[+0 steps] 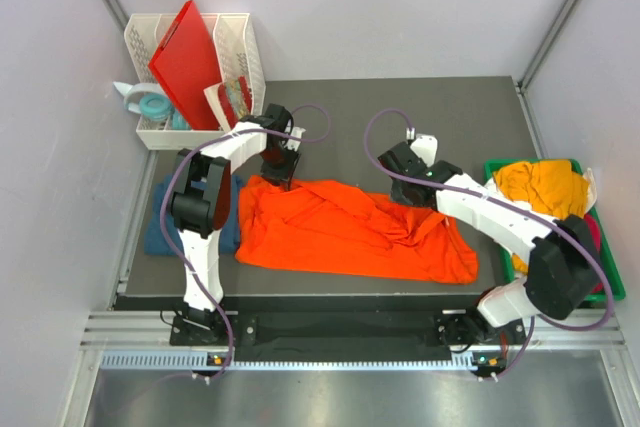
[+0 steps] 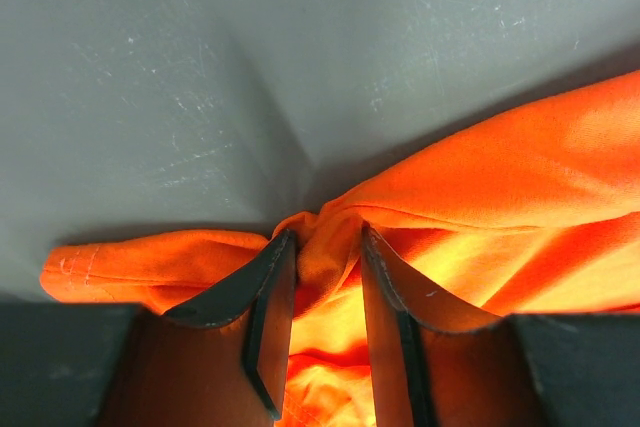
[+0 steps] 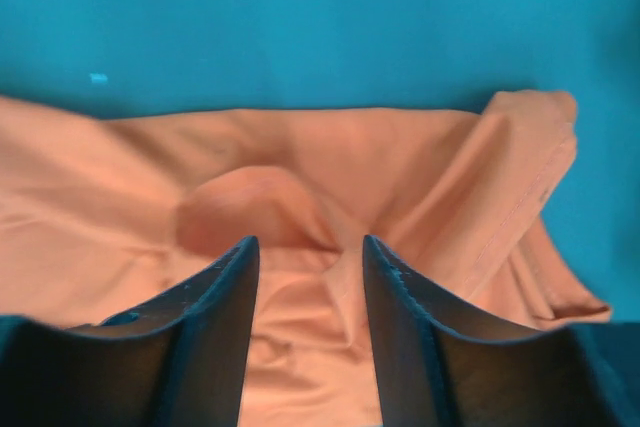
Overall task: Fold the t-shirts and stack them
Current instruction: Flatten out the tshirt
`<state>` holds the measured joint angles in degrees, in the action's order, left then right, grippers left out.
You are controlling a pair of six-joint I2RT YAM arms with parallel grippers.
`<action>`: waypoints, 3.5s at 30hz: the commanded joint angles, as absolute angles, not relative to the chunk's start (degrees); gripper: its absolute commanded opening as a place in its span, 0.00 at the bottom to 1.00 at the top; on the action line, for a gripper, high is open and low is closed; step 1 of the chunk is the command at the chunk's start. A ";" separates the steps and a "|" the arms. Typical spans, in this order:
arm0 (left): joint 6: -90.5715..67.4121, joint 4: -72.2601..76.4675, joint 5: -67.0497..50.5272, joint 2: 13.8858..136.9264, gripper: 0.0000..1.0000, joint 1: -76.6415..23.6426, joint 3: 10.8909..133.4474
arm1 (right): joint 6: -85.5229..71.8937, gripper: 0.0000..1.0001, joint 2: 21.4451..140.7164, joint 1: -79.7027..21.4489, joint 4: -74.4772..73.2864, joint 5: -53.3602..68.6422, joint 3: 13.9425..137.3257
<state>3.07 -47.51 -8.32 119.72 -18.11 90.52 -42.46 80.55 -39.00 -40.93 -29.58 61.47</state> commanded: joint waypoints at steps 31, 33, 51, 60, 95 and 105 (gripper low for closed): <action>1.32 -44.31 -7.82 112.70 0.36 -16.71 87.72 | -43.24 0.00 78.23 -36.91 -38.14 -31.98 56.42; 0.18 -43.51 -8.09 110.23 0.39 -14.77 86.66 | -42.98 0.00 76.21 -36.91 -38.58 -32.87 56.95; -2.29 -44.39 -3.60 104.24 0.56 -6.59 80.69 | -44.91 0.00 68.21 -37.00 -44.20 -33.83 52.74; -2.46 -45.26 -3.26 108.98 0.52 -6.59 81.56 | -46.67 0.00 65.74 -36.91 -46.58 -33.84 50.80; 4.66 -55.73 -9.15 100.90 0.10 -12.92 71.98 | -48.87 0.00 65.21 -37.53 -44.30 -31.64 46.67; 3.78 -52.30 -11.42 96.86 0.40 -11.26 76.81 | -49.39 0.00 64.86 -37.53 -44.30 -31.64 45.79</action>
